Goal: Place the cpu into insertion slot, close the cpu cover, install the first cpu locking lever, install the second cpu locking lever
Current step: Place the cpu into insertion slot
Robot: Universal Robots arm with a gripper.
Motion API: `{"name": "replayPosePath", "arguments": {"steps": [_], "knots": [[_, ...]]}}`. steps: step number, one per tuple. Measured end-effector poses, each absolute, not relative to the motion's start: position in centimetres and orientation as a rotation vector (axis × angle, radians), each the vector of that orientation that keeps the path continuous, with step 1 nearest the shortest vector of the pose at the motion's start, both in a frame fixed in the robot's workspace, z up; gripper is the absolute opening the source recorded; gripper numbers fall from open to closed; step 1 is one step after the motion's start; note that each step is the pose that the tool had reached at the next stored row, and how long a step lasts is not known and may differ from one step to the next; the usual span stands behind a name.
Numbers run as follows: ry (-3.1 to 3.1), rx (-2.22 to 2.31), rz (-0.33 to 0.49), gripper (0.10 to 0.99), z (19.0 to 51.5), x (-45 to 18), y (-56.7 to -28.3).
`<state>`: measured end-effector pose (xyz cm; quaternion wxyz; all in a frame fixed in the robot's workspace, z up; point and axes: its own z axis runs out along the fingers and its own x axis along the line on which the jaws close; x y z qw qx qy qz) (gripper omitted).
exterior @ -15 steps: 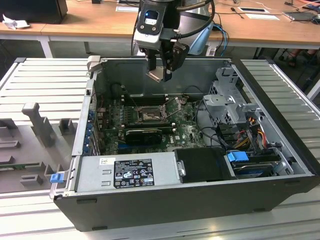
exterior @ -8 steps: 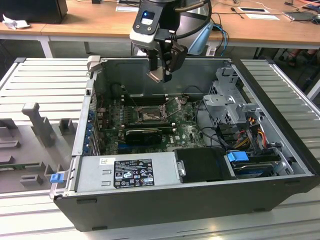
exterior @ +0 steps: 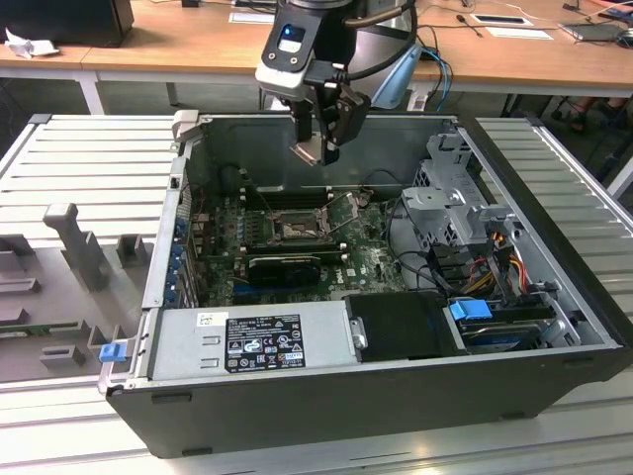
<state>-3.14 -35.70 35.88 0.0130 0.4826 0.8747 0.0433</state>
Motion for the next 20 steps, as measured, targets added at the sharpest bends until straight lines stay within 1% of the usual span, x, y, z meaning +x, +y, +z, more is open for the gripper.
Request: {"name": "replayPosePath", "arguments": {"steps": [20], "knots": [[2.567,1.747,0.129,0.541,35.36,-3.14,-35.70]]}}
